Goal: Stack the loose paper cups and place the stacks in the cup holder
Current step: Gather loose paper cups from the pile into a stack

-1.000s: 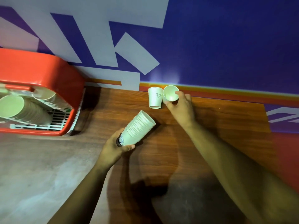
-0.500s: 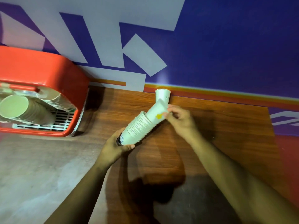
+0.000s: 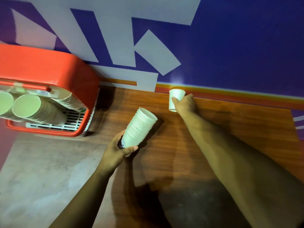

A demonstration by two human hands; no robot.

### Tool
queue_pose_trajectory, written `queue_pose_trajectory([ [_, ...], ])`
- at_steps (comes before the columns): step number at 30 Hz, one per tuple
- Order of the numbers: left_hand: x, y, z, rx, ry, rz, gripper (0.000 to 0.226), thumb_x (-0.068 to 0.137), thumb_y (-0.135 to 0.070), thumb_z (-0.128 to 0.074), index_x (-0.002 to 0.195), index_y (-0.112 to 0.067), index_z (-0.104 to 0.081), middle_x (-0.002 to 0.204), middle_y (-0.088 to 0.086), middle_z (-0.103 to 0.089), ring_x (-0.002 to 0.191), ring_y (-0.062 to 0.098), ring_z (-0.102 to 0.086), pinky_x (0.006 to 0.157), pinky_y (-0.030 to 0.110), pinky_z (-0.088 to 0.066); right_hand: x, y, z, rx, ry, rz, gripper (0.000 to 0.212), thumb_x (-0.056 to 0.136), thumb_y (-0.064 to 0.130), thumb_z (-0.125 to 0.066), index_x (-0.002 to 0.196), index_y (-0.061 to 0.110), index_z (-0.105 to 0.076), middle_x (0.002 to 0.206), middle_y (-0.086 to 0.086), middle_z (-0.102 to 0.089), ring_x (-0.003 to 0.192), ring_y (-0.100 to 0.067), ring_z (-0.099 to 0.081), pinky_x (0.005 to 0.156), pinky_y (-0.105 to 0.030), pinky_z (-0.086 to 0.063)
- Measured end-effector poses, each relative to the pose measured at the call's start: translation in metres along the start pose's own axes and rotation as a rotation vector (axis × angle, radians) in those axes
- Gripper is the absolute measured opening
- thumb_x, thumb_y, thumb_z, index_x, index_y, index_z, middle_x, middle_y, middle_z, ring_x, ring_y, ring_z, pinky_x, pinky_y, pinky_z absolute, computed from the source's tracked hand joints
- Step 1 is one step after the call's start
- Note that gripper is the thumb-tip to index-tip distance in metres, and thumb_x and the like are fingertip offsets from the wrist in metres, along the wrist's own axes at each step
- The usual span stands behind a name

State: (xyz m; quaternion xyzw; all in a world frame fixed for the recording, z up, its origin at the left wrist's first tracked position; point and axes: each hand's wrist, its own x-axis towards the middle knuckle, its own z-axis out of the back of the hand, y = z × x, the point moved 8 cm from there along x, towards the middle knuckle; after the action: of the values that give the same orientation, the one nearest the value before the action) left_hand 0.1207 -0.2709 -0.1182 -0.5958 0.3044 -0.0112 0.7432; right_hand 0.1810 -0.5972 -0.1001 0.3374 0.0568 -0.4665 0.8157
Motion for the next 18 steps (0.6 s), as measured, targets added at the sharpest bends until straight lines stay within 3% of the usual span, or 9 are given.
queue_pose_trajectory([
  [4, -0.012, 0.014, 0.016, -0.06, -0.099, 0.045, 0.068, 0.072, -0.014, -0.088, 0.132, -0.029, -0.058, 0.125, -0.008, -0.068, 0.114, 0.006, -0.064, 0.088, 0.022, -0.056, -0.008, -0.011, -0.011, -0.02, 0.07, 0.074, 0.07, 0.08, 0.034, -0.076, 0.135, 0.01, -0.039, 0.133, -0.014, -0.054, 0.115, -0.032, -0.056, 0.078, -0.033, -0.044],
  [7, -0.022, 0.018, 0.022, -0.108, -0.121, 0.055, 0.074, 0.066, -0.025, -0.086, 0.131, -0.032, -0.054, 0.125, -0.01, -0.066, 0.114, 0.005, -0.063, 0.084, 0.02, -0.054, -0.042, -0.017, -0.015, 0.2, 0.192, 0.131, 0.083, 0.078, 0.028, -0.078, 0.144, 0.019, -0.03, 0.137, -0.008, -0.049, 0.116, -0.025, -0.054, 0.083, -0.031, -0.045],
  [9, -0.029, 0.017, 0.024, -0.13, -0.117, 0.045, 0.072, 0.067, -0.025, -0.083, 0.13, -0.034, -0.051, 0.125, -0.011, -0.065, 0.113, 0.003, -0.062, 0.081, 0.019, -0.055, -0.072, -0.025, -0.017, 0.324, 0.266, 0.112, 0.087, 0.078, 0.029, -0.077, 0.147, 0.028, -0.025, 0.136, -0.005, -0.051, 0.111, -0.022, -0.057, 0.089, -0.038, -0.053],
  [14, -0.049, 0.004, 0.027, -0.174, -0.09, 0.018, 0.066, 0.079, -0.011, -0.082, 0.13, -0.035, -0.047, 0.124, -0.009, -0.062, 0.115, 0.008, -0.061, 0.08, 0.019, -0.055, -0.141, -0.028, -0.008, 0.499, 0.377, 0.087, 0.07, 0.082, 0.021, -0.074, 0.138, 0.032, -0.034, 0.12, 0.001, -0.058, 0.096, -0.014, -0.063, 0.081, -0.035, -0.057],
  [18, -0.077, -0.017, 0.037, -0.242, -0.105, -0.043, 0.079, 0.068, -0.032, -0.09, 0.134, -0.032, -0.047, 0.131, -0.004, -0.063, 0.121, 0.014, -0.061, 0.087, 0.031, -0.057, -0.175, -0.021, 0.008, 0.517, 0.398, 0.122, 0.068, 0.081, 0.025, -0.076, 0.135, 0.034, -0.035, 0.124, 0.001, -0.057, 0.099, -0.015, -0.062, 0.077, -0.033, -0.058],
])
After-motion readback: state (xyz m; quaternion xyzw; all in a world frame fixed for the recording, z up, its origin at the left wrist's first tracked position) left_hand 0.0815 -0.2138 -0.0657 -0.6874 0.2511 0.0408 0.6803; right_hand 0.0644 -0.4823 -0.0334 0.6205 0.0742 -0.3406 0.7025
